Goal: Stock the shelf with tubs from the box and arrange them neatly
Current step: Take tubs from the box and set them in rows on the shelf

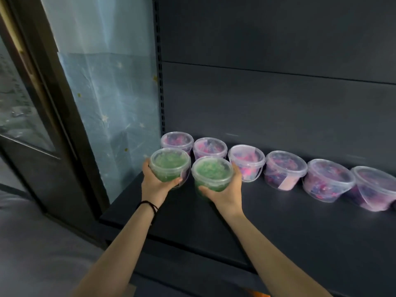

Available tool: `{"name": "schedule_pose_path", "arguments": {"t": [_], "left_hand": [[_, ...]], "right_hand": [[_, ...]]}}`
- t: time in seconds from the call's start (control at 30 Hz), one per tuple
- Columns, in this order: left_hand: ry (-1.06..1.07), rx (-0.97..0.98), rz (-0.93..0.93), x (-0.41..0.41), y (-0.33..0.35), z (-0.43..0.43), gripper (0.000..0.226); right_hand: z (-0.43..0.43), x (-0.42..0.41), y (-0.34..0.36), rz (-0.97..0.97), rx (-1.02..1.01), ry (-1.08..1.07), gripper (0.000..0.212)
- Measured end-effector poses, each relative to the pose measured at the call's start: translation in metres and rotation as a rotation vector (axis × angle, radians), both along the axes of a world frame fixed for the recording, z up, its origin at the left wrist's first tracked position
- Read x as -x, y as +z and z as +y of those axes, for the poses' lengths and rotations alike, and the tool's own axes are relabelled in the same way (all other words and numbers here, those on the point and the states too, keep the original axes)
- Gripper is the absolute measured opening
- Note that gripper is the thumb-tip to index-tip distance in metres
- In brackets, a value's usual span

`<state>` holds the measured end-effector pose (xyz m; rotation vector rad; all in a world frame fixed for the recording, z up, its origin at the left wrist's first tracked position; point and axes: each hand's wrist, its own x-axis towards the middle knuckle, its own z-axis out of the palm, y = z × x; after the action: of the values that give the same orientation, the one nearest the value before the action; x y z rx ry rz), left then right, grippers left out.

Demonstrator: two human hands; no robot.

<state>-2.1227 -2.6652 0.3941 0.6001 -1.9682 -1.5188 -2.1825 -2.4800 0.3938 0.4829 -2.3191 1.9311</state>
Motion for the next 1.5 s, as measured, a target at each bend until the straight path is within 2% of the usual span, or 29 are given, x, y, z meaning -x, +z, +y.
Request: {"name": "schedule_pose_path", "arguments": {"t": [0.13, 0.27, 0.33, 0.4, 0.47, 0.53, 0.73, 0.9, 1.03, 1.2, 1.4, 1.5], "left_hand": [[-0.054, 0.036, -0.035, 0.000, -0.002, -0.012, 0.104], [-0.086, 0.020, -0.031, -0.013, 0.003, -0.013, 0.125], [-0.087, -0.003, 0.008, -0.029, 0.008, -0.005, 0.123], [-0.065, 0.009, 0.037, -0.050, 0.012, 0.011, 0.099], [-0.060, 0.059, 0.042, -0.071, 0.017, 0.031, 0.070], [-0.099, 0.078, 0.065, -0.088, 0.023, 0.056, 0.055], [-0.252, 0.036, 0.161, -0.129, 0.051, 0.180, 0.051], [-0.393, 0.079, 0.151, -0.177, 0.037, 0.311, 0.046], [-0.519, 0.079, 0.073, -0.212, -0.002, 0.401, 0.044], [-0.662, 0.118, -0.143, -0.233, -0.057, 0.487, 0.040], [-0.744, 0.137, -0.381, -0.224, -0.135, 0.555, 0.039], [-0.738, 0.136, -0.490, -0.213, -0.180, 0.583, 0.046]], "right_hand": [[-0.004, -0.003, -0.004, -0.007, -0.072, -0.056, 0.116], [0.000, -0.011, -0.002, -0.054, -0.082, -0.057, 0.121], [0.008, -0.019, 0.001, -0.085, -0.050, -0.063, 0.124], [0.022, -0.029, 0.004, -0.098, -0.054, -0.064, 0.117], [0.041, -0.044, 0.010, -0.088, -0.074, -0.060, 0.101], [0.066, -0.062, 0.017, -0.057, -0.070, -0.076, 0.089], [0.187, -0.136, 0.040, 0.016, -0.049, -0.162, 0.066], [0.319, -0.209, 0.033, 0.011, -0.096, -0.270, 0.054], [0.423, -0.269, 0.007, -0.063, -0.147, -0.358, 0.047], [0.524, -0.311, -0.044, -0.231, -0.185, -0.501, 0.049], [0.598, -0.318, -0.121, -0.459, -0.201, -0.590, 0.052], [0.621, -0.312, -0.168, -0.583, -0.219, -0.596, 0.047]]}}
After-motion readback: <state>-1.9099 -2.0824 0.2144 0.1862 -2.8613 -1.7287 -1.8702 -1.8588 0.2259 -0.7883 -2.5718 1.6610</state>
